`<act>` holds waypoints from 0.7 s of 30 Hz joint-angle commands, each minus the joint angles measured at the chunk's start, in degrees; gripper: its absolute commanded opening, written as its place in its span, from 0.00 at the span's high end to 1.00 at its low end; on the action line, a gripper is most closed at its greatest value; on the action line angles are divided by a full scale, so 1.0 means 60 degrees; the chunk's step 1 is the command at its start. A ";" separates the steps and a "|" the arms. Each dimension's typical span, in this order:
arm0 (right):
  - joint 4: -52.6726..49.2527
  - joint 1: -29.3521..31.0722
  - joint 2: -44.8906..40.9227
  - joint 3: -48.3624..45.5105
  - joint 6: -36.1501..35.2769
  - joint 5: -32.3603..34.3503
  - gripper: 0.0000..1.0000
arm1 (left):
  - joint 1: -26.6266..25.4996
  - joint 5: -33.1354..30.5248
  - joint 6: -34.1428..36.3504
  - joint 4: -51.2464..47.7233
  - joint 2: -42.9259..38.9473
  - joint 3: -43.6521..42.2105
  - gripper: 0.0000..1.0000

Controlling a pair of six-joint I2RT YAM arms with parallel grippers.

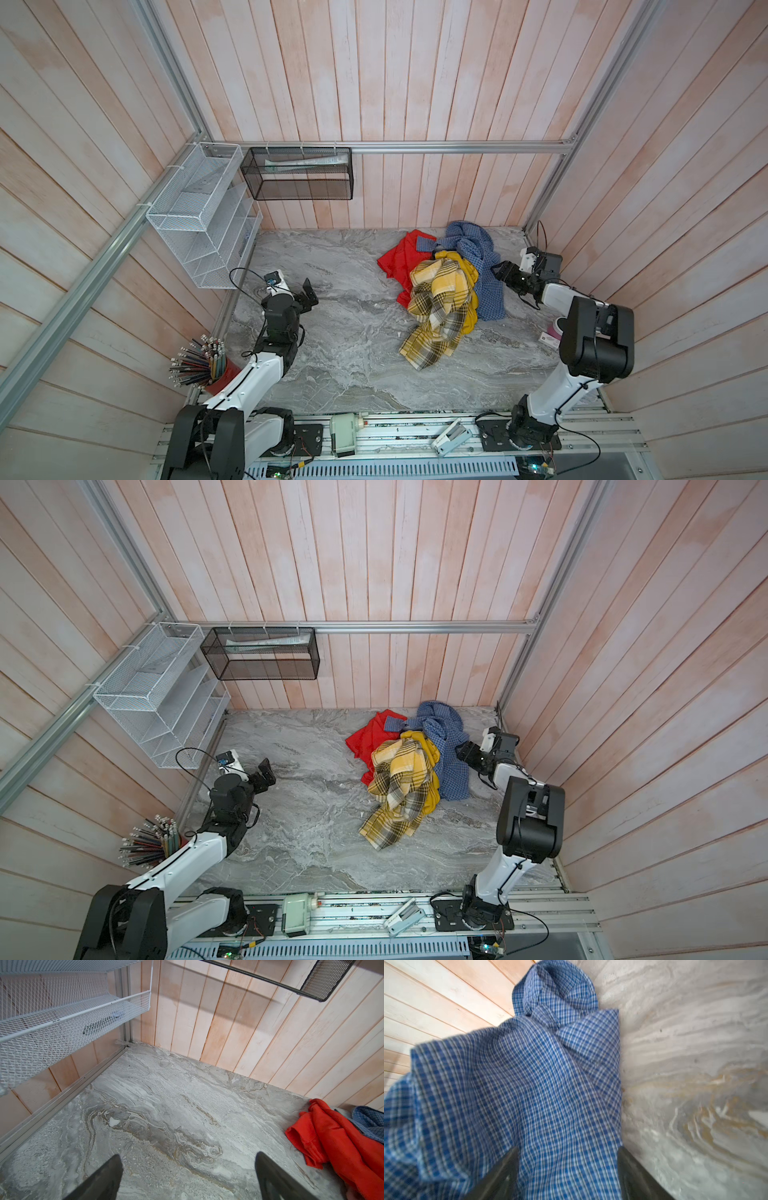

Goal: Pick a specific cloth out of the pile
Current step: 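Reach the right gripper forward to the blue checked shirt's far edge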

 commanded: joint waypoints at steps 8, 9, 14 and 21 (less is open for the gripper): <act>-0.2043 0.0228 0.3034 0.4715 -0.0551 0.0963 0.21 | -0.0028 -0.0155 0.0174 -0.0182 -0.0154 -0.0182 0.00; -0.2336 0.0319 0.3440 0.5317 -0.0748 0.1175 0.21 | -0.0028 -0.0138 0.0174 -0.0220 -0.0158 -0.0175 0.00; -0.3331 0.0670 0.5091 0.7841 -0.1409 0.1472 0.13 | -0.0026 -0.0063 0.0144 -0.0294 -0.0195 -0.0183 0.00; -0.4941 0.0981 0.7337 1.1487 -0.1563 0.1836 0.11 | -0.0036 0.0042 0.0108 -0.0415 -0.0250 -0.0180 0.00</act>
